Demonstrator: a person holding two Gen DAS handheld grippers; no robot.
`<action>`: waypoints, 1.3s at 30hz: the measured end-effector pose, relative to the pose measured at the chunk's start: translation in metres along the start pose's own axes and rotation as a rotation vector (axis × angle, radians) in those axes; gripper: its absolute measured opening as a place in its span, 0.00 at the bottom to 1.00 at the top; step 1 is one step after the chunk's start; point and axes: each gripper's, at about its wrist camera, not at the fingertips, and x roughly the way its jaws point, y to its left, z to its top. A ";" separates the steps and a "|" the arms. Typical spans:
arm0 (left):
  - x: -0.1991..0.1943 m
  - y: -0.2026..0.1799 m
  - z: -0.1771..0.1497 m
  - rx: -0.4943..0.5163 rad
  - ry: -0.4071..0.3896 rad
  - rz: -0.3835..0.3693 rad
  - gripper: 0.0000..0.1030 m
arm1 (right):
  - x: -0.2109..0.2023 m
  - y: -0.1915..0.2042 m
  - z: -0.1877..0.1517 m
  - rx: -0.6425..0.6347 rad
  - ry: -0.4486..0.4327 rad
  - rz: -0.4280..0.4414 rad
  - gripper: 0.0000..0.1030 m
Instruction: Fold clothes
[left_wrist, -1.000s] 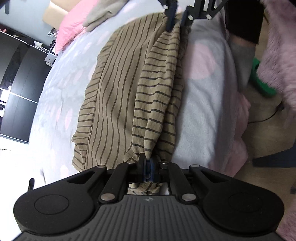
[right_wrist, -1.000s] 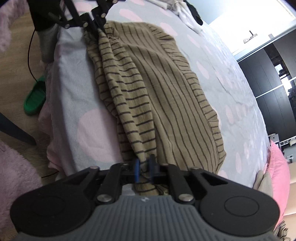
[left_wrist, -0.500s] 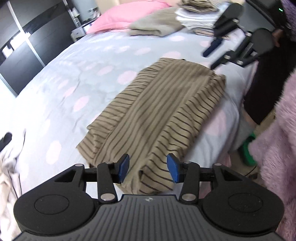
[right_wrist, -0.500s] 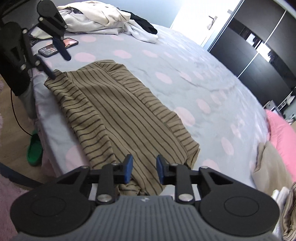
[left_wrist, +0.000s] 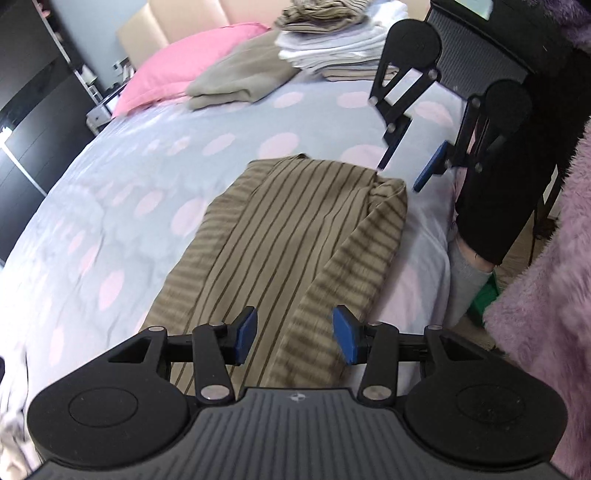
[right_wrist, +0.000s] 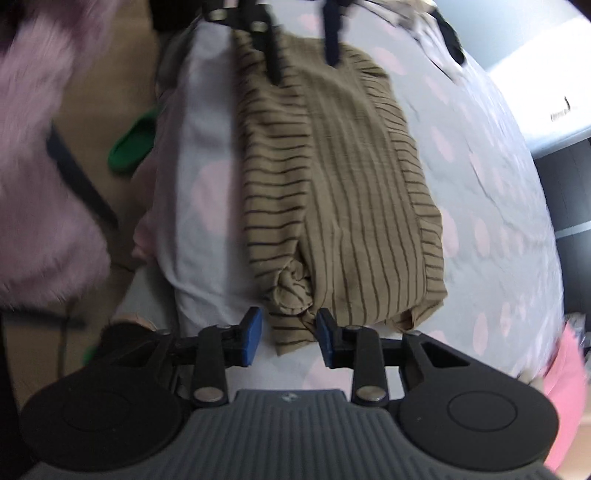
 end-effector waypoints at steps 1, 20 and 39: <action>0.006 -0.003 0.002 0.005 0.003 0.000 0.42 | 0.002 0.004 0.000 -0.024 -0.010 -0.012 0.34; 0.033 0.040 -0.033 -0.279 0.118 -0.038 0.25 | 0.025 -0.095 -0.008 0.267 -0.073 0.276 0.08; 0.027 0.036 -0.045 -0.290 0.218 0.001 0.03 | 0.016 -0.087 -0.015 0.357 0.010 0.286 0.20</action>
